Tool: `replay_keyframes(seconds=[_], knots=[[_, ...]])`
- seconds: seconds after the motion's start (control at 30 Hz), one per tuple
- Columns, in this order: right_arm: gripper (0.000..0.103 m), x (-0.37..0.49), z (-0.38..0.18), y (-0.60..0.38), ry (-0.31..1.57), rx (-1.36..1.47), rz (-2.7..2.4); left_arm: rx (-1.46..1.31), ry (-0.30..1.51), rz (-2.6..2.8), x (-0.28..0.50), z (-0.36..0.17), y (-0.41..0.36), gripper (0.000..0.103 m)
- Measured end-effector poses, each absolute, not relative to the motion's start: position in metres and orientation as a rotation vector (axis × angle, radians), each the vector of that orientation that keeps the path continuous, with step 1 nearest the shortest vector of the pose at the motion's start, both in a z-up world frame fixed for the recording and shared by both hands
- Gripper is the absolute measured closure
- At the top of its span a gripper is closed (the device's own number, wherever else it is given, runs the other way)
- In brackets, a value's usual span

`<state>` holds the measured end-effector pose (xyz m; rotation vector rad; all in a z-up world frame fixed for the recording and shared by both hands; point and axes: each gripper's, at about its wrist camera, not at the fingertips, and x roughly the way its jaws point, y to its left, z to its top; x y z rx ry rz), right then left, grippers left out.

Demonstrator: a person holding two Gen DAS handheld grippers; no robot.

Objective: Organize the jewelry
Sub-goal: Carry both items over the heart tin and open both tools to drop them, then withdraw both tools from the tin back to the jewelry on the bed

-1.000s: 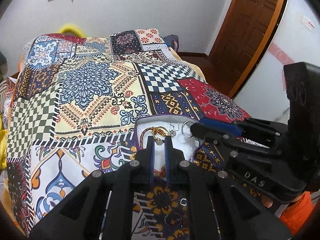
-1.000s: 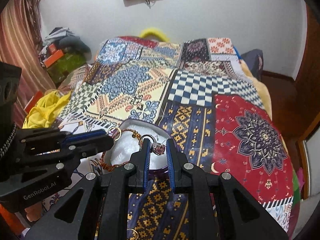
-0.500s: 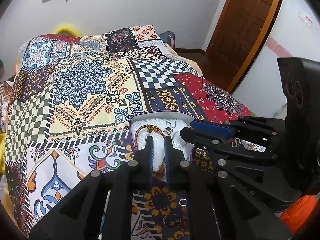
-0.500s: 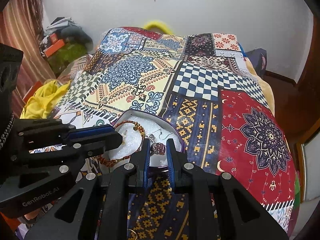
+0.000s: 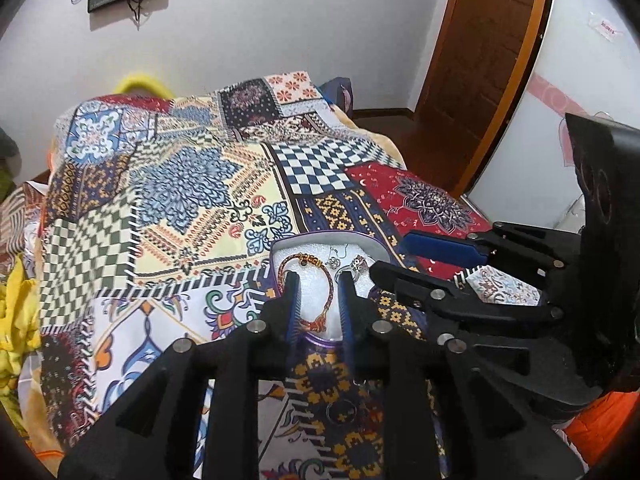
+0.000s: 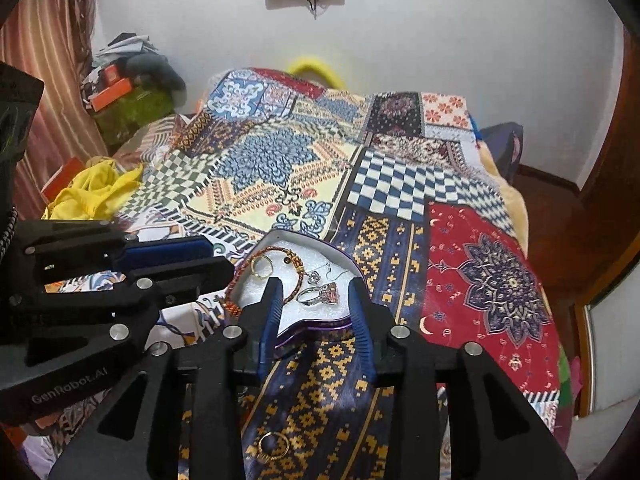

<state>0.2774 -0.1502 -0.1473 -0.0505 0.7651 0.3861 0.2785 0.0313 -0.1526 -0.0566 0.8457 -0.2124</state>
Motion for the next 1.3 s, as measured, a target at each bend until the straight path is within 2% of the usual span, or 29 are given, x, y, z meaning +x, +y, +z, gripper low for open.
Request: replay_keyframes(seconds=[0.1,0.3,0.43,0.8,1.3], knots=[[0.071,0.271,-0.139,-0.151,0.746,-0.044,0.384,-0.053,0.828,-0.204,0.270,-0.144,0.032,0.076],[0.071,0.255,-0.124,-0.152,0.708,-0.026,0.379,-0.054,0.804,-0.190,0.249,-0.127,0.036,0.074],[0.071,0.244,-0.117,-0.152,0.690,-0.016,0.376,-0.048,0.796,-0.178,0.235,-0.121,0.038,0.066],[0.071,0.217,-0.129,-0.157,0.717,0.009,0.374,-0.037,0.870,-0.174,0.209,-0.145,0.037,0.065],[0.071,0.203,-0.205,-0.151,0.906,0.024,0.375,-0.017,1.028,-0.179,0.207,-0.211,0.038,0.065]])
